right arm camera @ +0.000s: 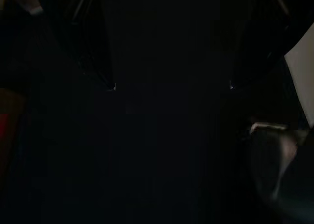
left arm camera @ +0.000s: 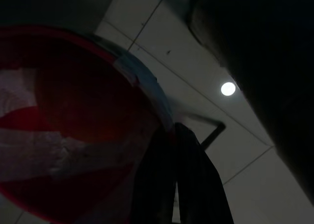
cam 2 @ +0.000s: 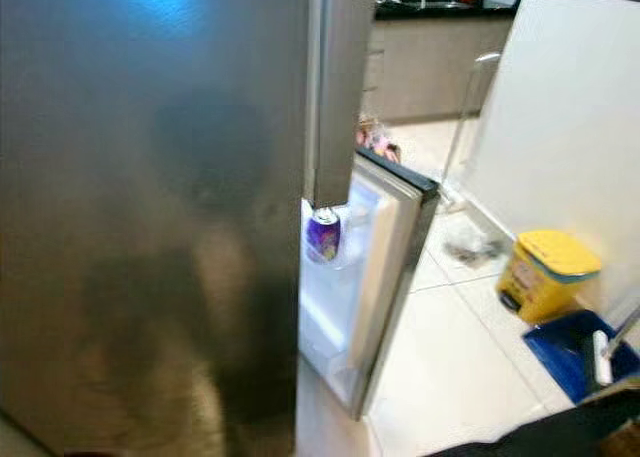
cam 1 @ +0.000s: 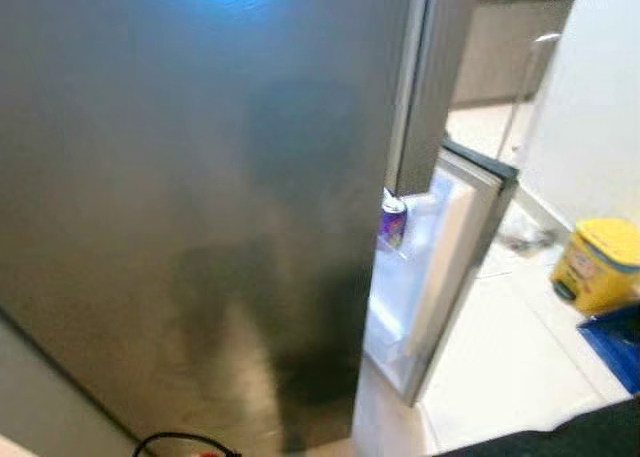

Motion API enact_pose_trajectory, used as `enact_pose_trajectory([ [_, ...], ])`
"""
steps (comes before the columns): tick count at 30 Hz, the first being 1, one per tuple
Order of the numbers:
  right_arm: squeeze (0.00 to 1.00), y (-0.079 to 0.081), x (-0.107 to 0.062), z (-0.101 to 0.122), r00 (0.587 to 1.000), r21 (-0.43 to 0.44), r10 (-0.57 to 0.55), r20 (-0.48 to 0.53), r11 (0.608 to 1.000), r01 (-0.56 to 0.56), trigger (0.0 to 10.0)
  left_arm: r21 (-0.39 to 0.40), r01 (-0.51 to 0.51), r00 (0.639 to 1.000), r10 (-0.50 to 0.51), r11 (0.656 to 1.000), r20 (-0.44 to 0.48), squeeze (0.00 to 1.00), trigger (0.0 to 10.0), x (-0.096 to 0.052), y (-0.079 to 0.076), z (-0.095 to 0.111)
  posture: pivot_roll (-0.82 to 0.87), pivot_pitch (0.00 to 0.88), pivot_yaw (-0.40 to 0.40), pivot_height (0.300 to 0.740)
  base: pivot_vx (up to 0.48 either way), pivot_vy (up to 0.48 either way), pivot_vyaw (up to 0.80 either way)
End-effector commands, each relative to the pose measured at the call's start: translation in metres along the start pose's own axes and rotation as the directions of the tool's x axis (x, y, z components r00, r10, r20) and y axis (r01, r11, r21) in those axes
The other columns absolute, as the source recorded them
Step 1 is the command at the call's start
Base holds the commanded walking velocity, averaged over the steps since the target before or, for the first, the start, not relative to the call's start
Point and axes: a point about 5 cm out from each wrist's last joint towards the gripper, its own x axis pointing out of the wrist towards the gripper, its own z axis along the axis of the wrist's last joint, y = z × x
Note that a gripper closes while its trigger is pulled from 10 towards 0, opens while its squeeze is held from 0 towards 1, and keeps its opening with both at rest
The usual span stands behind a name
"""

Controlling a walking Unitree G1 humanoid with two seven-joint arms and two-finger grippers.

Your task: Restocking fridge

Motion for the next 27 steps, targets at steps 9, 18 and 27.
enact_pose_trajectory([
  [9, 0.00, -0.0016, 0.0002, 0.0036, 1.000, -0.020, 0.002, 0.008, 1.000, -0.002, 10.0, -0.003, 0.008, 1.000, -0.008, 1.000, 0.017, 0.00, 10.0, 0.0011, -0.0042, 0.0050, -0.03, 0.000, 0.013, 0.740, 0.000, -0.480, 0.00],
  [18, 0.00, 0.0003, -0.0001, -0.0005, 1.000, -0.024, 0.016, -0.002, 1.000, -0.016, 10.0, -0.001, 0.012, 1.000, -0.012, 1.000, 0.020, 0.00, 10.0, 0.0015, -0.0055, 0.0068, -0.04, 0.000, 0.015, 0.740, 0.000, -0.480, 0.00],
  [27, 0.00, 0.0002, 0.0000, 0.0014, 1.000, -0.027, 0.023, 0.005, 0.999, -0.023, 10.0, -0.001, 0.011, 1.000, -0.011, 1.000, 0.023, 0.00, 10.0, 0.0016, -0.0053, 0.0086, -0.04, 0.000, 0.012, 0.740, 0.000, -0.480, 0.00],
])
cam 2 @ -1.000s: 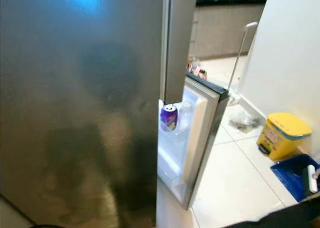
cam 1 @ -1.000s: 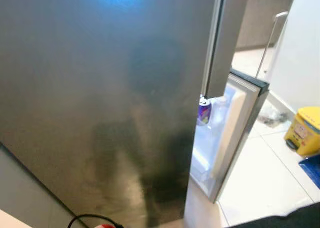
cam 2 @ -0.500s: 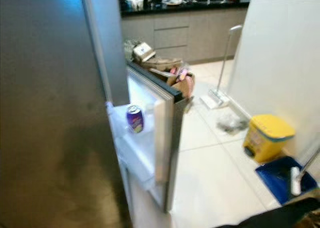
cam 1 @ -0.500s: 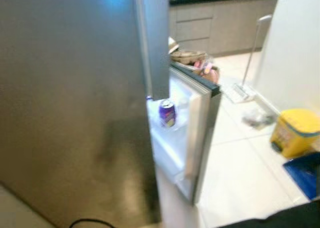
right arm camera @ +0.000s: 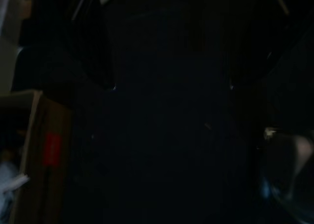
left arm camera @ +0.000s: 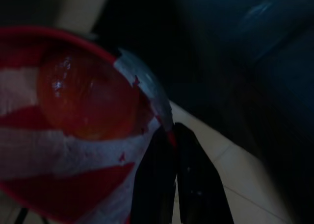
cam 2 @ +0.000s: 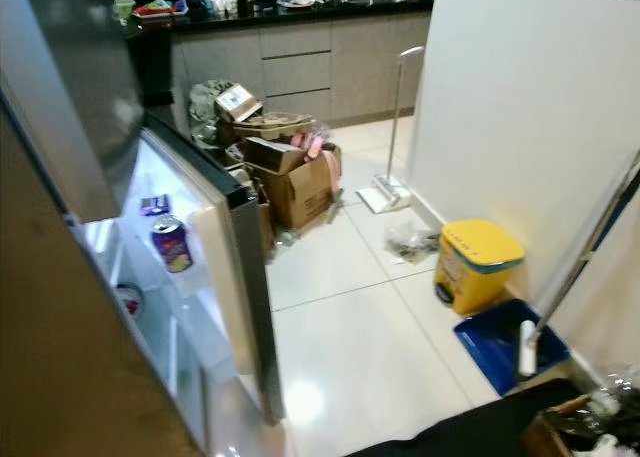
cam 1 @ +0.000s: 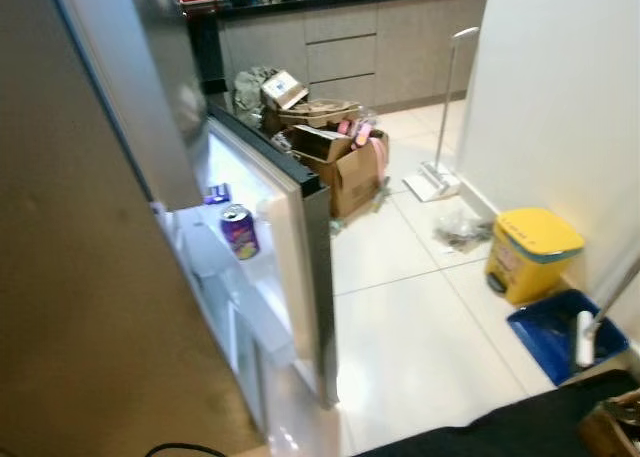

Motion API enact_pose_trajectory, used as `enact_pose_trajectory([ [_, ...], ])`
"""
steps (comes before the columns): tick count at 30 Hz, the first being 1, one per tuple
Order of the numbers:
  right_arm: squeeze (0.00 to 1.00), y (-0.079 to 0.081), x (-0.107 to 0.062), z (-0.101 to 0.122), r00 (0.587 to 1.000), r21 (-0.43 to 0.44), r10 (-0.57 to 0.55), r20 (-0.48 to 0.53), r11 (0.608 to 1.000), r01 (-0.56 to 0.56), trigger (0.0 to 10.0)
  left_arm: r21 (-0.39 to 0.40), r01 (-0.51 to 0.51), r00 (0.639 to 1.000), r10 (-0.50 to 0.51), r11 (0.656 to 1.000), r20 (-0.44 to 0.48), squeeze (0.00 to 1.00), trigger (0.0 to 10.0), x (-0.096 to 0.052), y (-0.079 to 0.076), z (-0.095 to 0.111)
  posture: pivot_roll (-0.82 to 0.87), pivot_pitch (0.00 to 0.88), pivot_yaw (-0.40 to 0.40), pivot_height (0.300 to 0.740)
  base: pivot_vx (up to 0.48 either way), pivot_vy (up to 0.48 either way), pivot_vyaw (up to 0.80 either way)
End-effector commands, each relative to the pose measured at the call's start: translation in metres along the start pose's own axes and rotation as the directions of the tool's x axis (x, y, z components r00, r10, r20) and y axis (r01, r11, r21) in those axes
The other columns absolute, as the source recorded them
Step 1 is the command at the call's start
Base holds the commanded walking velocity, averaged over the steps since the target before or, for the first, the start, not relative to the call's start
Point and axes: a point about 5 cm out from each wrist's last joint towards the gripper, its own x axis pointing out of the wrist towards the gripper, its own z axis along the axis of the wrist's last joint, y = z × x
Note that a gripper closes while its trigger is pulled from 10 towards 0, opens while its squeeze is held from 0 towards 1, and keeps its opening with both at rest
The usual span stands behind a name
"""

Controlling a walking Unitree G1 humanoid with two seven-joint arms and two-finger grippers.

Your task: Restocking fridge

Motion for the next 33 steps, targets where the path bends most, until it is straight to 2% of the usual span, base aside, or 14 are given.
enact_pose_trajectory([
  [1, 0.00, -0.003, 0.000, -0.005, 1.000, -0.009, -0.001, -0.017, 1.000, 0.001, 10.0, 0.007, -0.033, 0.998, 0.033, 0.999, 0.061, 0.00, 10.0, -0.001, 0.009, 0.016, -0.04, 0.000, 0.012, 0.740, 0.000, -0.480, 0.00],
  [12, 0.00, -0.002, 0.000, -0.005, 1.000, -0.011, 0.014, -0.011, 1.000, -0.014, 10.0, 0.002, -0.032, 0.998, 0.032, 0.999, 0.061, 0.00, 10.0, -0.001, 0.007, 0.016, -0.04, 0.000, 0.010, 0.740, 0.000, -0.470, 0.00],
  [14, 0.00, -0.001, 0.000, -0.004, 1.000, -0.011, 0.021, -0.004, 1.000, -0.021, 10.0, -0.019, -0.037, 0.997, 0.038, 0.999, 0.065, 0.00, 10.0, -0.001, 0.007, 0.017, -0.04, 0.000, 0.008, 0.740, 0.000, 0.000, 0.00],
  [18, 0.00, 0.003, 0.000, 0.001, 0.997, -0.003, 0.072, 0.025, 0.997, -0.072, 10.0, -0.008, -0.041, 0.997, 0.042, 0.999, 0.062, 0.00, 10.0, -0.001, 0.007, 0.017, -0.04, 0.000, 0.008, 0.740, 0.000, 0.000, 0.00],
  [33, 0.00, 0.008, -0.001, 0.003, 0.989, -0.013, 0.146, 0.037, 0.989, -0.146, 10.0, -0.004, -0.036, 0.997, 0.037, 0.999, 0.063, 0.00, 10.0, -0.001, 0.007, 0.018, -0.04, 0.000, 0.003, 0.740, 0.000, 0.000, 0.78],
])
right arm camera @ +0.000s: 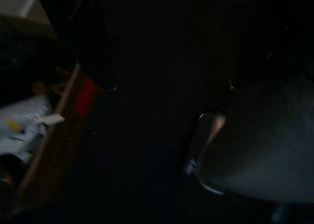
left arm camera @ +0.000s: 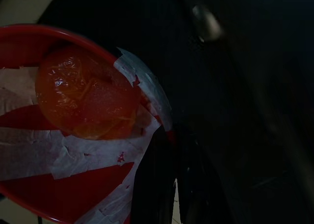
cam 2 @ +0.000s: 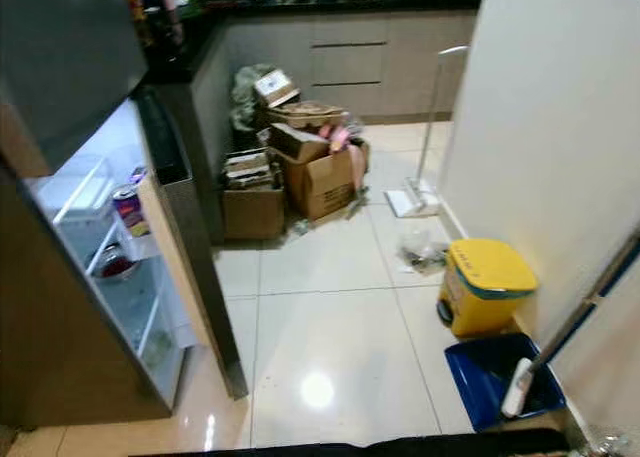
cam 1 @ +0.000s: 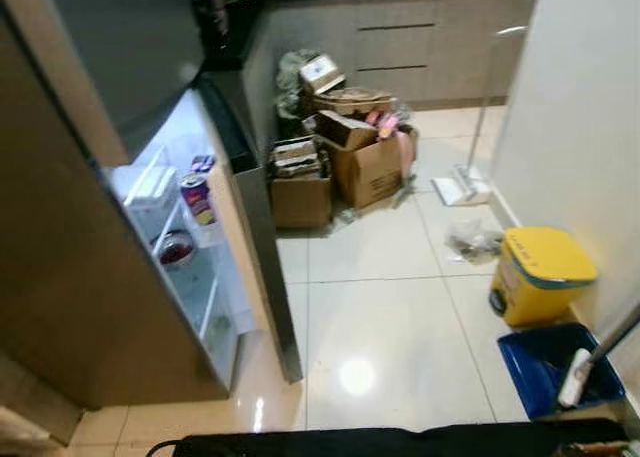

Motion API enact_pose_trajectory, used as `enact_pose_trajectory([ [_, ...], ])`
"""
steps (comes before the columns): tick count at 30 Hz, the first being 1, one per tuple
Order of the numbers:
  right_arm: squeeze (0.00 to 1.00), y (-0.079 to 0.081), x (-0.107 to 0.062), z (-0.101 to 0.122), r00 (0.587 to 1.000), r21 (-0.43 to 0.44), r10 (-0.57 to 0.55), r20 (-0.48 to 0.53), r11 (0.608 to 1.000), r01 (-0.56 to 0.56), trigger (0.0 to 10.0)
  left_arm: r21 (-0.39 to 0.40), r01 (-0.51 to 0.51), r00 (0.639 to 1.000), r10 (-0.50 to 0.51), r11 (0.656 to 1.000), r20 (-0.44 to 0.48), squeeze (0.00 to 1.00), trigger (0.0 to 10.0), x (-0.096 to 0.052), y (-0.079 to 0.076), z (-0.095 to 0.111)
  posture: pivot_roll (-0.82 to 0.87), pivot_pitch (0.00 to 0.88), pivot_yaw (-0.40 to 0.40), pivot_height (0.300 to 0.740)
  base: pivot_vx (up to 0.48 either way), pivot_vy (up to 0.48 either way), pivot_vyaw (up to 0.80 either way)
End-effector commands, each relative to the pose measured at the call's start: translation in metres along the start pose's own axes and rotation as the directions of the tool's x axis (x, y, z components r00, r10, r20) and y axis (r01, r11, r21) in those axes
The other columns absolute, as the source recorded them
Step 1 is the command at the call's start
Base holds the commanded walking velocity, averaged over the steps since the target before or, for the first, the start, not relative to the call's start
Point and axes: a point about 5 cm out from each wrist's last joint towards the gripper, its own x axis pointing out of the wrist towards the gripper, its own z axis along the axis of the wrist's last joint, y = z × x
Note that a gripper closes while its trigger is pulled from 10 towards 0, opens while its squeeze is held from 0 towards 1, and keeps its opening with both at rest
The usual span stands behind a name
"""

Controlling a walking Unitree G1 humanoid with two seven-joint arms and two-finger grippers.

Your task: Restocking fridge

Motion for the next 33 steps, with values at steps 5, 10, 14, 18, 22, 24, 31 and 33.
enact_pose_trajectory([
  [5, 0.00, 0.000, 0.000, 0.001, 1.000, -0.002, 0.005, 0.008, 1.000, -0.005, 10.0, 0.001, -0.008, 1.000, 0.008, 1.000, 0.017, 0.00, 10.0, 0.000, 0.002, 0.003, -0.04, 0.000, 0.003, 0.740, 0.000, 0.000, 0.77],
  [10, 0.00, 0.000, 0.000, 0.001, 1.000, -0.003, 0.013, 0.008, 1.000, -0.013, 10.0, -0.002, -0.006, 1.000, 0.006, 1.000, 0.018, 0.00, 10.0, 0.000, 0.002, 0.004, -0.04, 0.000, 0.004, 0.740, 0.000, 0.000, 0.77],
  [14, 0.00, 0.001, 0.000, 0.002, 1.000, -0.015, 0.023, 0.006, 1.000, -0.023, 10.0, -0.009, -0.003, 1.000, 0.003, 1.000, 0.019, 0.00, 10.0, 0.000, 0.001, 0.005, -0.04, 0.000, -0.003, 0.740, 0.000, 0.000, 0.77],
  [18, 0.00, 0.001, 0.000, 0.003, 1.000, -0.021, 0.024, 0.005, 0.999, -0.024, 10.0, -0.016, -0.004, 1.000, 0.005, 1.000, 0.021, 0.00, 10.0, 0.000, 0.000, 0.006, -0.04, 0.000, -0.008, 0.740, 0.000, 0.000, 0.77],
  [22, 0.00, -0.001, 0.000, 0.005, 1.000, -0.028, 0.022, 0.007, 0.999, -0.022, 10.0, -0.027, -0.006, 1.000, 0.007, 1.000, 0.027, 0.00, 10.0, 0.001, -0.001, 0.009, -0.03, 0.000, -0.018, 0.740, 0.000, 0.000, 0.77],
  [24, 0.00, -0.004, 0.000, 0.007, 1.000, -0.032, 0.019, 0.009, 0.999, -0.018, 10.0, -0.036, -0.006, 1.000, 0.007, 0.999, 0.029, 0.00, 10.0, 0.001, -0.002, 0.010, -0.03, 0.000, -0.024, 0.740, 0.000, 0.000, 0.77],
  [31, 0.00, -0.011, -0.001, 0.014, 1.000, -0.049, 0.005, 0.021, 0.999, -0.004, 10.0, -0.046, -0.006, 0.999, 0.008, 0.999, 0.036, 0.00, 10.0, 0.002, -0.004, 0.014, -0.04, 0.000, -0.029, 0.740, 0.000, 0.000, 0.77],
  [33, 0.00, -0.012, -0.001, 0.015, 1.000, -0.052, 0.002, 0.024, 0.999, -0.001, 10.0, -0.046, -0.007, 0.999, 0.009, 0.999, 0.038, 0.00, 10.0, 0.002, -0.004, 0.015, -0.04, 0.000, -0.028, 0.740, 0.000, 0.000, 0.77],
])
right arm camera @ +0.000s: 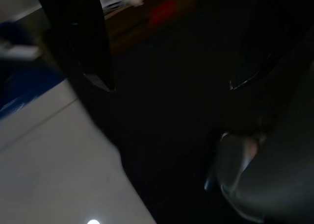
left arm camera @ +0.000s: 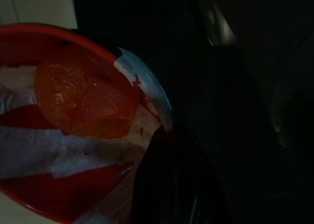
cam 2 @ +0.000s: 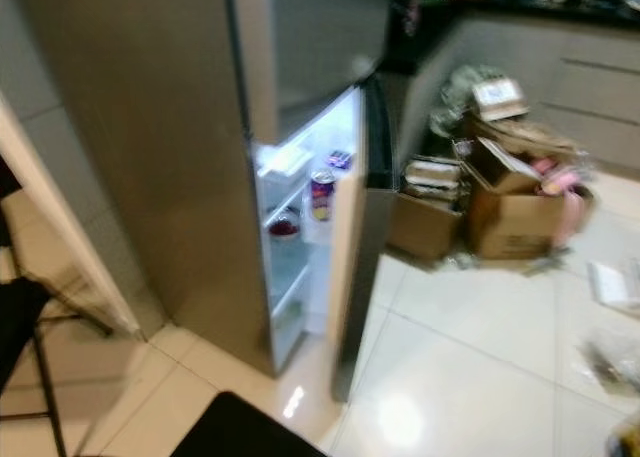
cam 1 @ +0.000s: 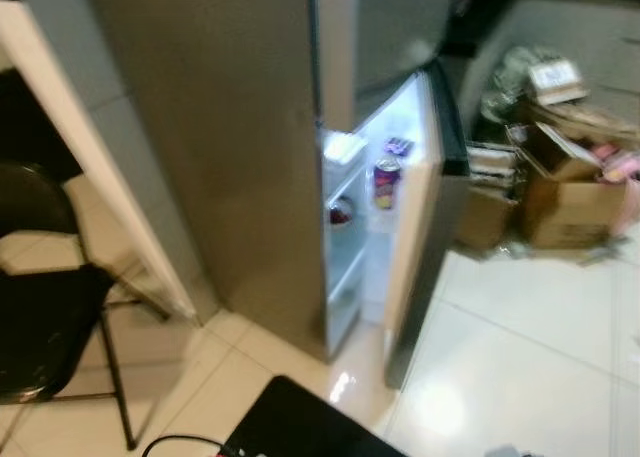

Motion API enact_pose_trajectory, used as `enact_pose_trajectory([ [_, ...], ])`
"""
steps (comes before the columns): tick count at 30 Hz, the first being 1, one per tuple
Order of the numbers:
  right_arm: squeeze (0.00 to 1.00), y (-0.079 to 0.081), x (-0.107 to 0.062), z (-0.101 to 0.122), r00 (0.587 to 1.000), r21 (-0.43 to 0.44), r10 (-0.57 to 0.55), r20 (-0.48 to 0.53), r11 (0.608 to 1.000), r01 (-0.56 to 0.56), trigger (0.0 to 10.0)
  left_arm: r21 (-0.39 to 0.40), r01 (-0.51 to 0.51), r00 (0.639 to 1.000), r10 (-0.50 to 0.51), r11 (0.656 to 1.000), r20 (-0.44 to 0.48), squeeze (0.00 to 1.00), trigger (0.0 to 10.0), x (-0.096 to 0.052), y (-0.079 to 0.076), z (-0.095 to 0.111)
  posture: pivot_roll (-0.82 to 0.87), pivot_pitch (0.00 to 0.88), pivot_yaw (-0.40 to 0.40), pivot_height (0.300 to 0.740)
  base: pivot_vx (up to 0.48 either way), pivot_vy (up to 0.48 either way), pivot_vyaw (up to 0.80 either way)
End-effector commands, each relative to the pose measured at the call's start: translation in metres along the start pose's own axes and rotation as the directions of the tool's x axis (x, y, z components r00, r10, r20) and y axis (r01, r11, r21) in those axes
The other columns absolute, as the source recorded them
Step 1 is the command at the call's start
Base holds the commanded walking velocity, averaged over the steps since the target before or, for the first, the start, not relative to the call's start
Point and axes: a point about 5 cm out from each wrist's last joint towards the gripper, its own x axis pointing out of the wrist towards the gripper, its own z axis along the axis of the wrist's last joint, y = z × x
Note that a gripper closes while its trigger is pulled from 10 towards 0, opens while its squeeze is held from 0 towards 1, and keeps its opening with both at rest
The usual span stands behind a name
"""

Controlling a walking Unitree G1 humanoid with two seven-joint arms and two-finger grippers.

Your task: Restocking fridge

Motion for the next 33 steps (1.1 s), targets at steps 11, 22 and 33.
enact_pose_trajectory([
  [11, 0.00, -0.008, 0.000, 0.009, 0.997, -0.020, -0.070, 0.025, 0.997, 0.070, 10.0, -0.005, -0.052, 0.998, 0.052, 0.999, 0.019, 0.00, 10.0, -0.001, 0.008, 0.001, -0.04, 0.000, -0.032, 0.740, 0.000, 0.000, 0.68],
  [22, 0.00, 0.001, 0.000, -0.006, 0.997, -0.017, -0.081, -0.018, 0.997, 0.081, 10.0, -0.038, -0.080, 0.997, 0.081, 0.996, 0.018, 0.00, 10.0, -0.002, 0.012, 0.001, -0.03, 0.000, -0.021, 0.740, 0.000, 0.000, 0.00],
  [33, 0.00, -0.002, 0.000, -0.002, 0.996, -0.037, -0.089, -0.008, 0.995, 0.088, 10.0, -0.035, -0.082, 0.996, 0.083, 0.996, 0.024, 0.00, 10.0, -0.002, 0.014, 0.004, -0.02, 0.000, -0.018, 0.740, 0.000, 0.000, 0.49],
])
